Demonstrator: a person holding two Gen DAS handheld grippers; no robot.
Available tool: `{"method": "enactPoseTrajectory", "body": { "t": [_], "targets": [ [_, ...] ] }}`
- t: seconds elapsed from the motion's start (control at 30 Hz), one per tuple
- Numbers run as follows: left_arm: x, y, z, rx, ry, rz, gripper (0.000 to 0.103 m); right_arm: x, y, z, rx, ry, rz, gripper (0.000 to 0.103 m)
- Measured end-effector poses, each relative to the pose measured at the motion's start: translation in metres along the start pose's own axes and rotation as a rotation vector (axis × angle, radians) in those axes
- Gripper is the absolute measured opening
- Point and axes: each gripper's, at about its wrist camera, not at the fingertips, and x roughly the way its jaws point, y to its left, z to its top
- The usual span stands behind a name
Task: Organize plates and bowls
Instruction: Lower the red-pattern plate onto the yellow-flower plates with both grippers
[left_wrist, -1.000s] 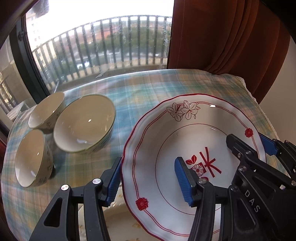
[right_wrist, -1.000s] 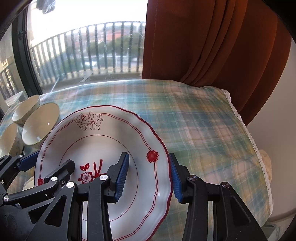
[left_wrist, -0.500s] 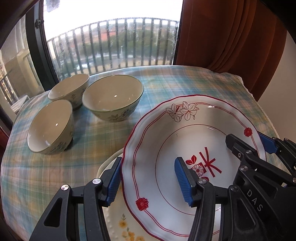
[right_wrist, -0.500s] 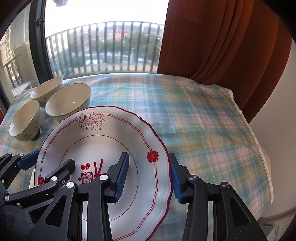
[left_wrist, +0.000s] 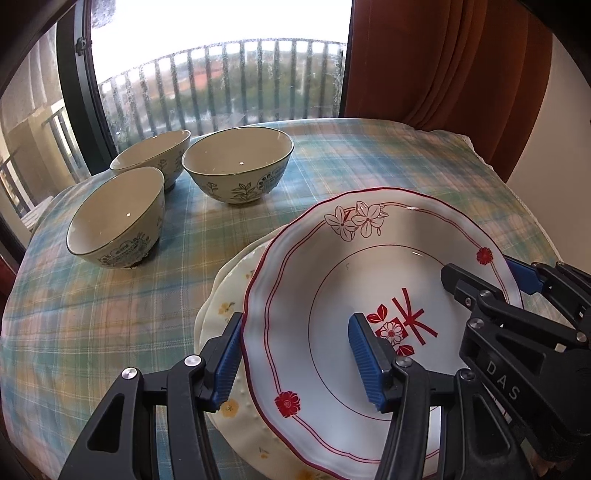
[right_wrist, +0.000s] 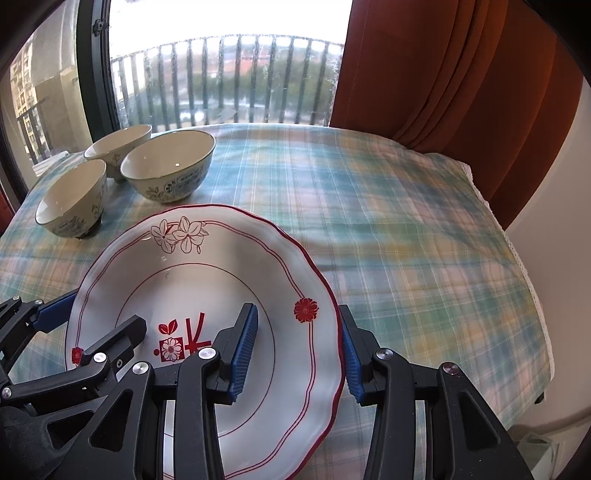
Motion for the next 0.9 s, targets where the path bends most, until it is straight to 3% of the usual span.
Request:
{"method": "enactPoseTrajectory", "body": {
  "t": [0.43,0.9],
  "targets": [
    [0.005,0.002,-0.018,0.015,-0.021,0.002,0.057,0.003,0.003,-0.020,0.031,-0.005,0.012,0.047],
    [0.011,-0.008,-0.024,0.056,-0.102,0.089,0.060,0.013,-0.002,-0.025,0.063,-0.020,0.048,0.047]
  ]
}}
